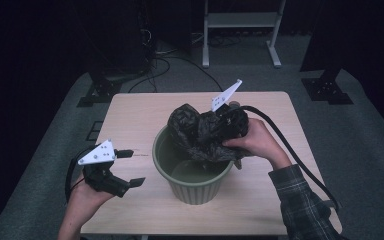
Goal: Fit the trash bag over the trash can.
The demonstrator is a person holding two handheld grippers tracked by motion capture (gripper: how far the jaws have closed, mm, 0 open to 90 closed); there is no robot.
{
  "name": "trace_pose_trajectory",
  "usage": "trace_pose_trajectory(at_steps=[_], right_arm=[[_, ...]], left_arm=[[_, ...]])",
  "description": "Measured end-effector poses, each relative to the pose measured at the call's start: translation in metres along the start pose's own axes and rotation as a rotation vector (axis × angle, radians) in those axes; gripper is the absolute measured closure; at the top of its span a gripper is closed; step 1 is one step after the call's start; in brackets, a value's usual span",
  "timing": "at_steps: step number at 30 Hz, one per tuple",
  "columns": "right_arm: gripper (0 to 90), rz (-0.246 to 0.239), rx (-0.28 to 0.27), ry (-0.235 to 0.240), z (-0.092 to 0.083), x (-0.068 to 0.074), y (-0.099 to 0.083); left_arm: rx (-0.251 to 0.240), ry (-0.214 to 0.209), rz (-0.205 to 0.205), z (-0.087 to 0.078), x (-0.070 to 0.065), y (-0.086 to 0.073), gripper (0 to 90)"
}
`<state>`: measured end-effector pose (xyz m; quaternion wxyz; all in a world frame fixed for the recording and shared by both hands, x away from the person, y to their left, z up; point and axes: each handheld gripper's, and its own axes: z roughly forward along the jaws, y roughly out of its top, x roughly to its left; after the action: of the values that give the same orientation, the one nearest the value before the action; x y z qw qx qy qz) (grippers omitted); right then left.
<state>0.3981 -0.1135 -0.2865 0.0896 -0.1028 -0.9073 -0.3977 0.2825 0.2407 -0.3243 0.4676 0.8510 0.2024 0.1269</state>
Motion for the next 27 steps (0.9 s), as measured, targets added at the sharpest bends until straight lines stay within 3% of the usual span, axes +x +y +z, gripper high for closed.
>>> trace_pose_trajectory(at_steps=[1, 3, 4, 5, 10, 12, 17, 20, 21, 23, 26, 27], right_arm=[[87.3, 0.003, -0.004, 0.0, -0.001, 0.0, 0.0], [87.3, 0.008, -0.023, 0.005, -0.003, -0.001, 0.001], [87.3, 0.011, -0.03, 0.007, -0.004, -0.002, 0.001], [87.3, 0.011, -0.03, 0.007, -0.004, -0.002, 0.001], [87.3, 0.016, -0.057, 0.005, -0.008, -0.003, 0.004], [87.3, 0.022, -0.077, 0.016, -0.01, -0.004, 0.004], [87.3, 0.025, -0.072, 0.022, -0.01, -0.004, 0.004], [87.3, 0.017, -0.082, 0.033, -0.01, -0.003, 0.004], [87.3, 0.017, -0.082, 0.033, -0.01, -0.003, 0.004], [87.3, 0.017, -0.093, 0.037, -0.011, -0.003, 0.004], [87.3, 0.018, -0.118, 0.034, -0.014, -0.005, 0.005], [87.3, 0.018, -0.118, 0.034, -0.014, -0.005, 0.005]], left_arm=[[-0.01, -0.012, 0.035, 0.001, 0.0, 0.014, 5.2], [-0.013, -0.016, 0.049, 0.003, 0.0, 0.022, 5.2], [-0.014, -0.026, 0.077, 0.01, 0.0, 0.036, 5.2], [-0.014, -0.026, 0.077, 0.01, 0.0, 0.036, 5.2], [0.005, -0.053, 0.134, 0.033, 0.0, 0.066, 5.2], [0.02, -0.047, 0.181, 0.045, 0.0, 0.082, 5.2], [0.039, -0.035, 0.215, 0.063, 0.003, 0.096, 5.2], [0.081, -0.059, 0.23, 0.083, 0.01, 0.101, 5.2], [0.081, -0.059, 0.23, 0.083, 0.01, 0.101, 5.2], [0.11, -0.094, 0.224, 0.092, 0.011, 0.1, 5.2], [0.171, -0.198, 0.23, 0.103, 0.006, 0.097, 10.6], [0.171, -0.198, 0.23, 0.103, 0.006, 0.097, 11.4]])
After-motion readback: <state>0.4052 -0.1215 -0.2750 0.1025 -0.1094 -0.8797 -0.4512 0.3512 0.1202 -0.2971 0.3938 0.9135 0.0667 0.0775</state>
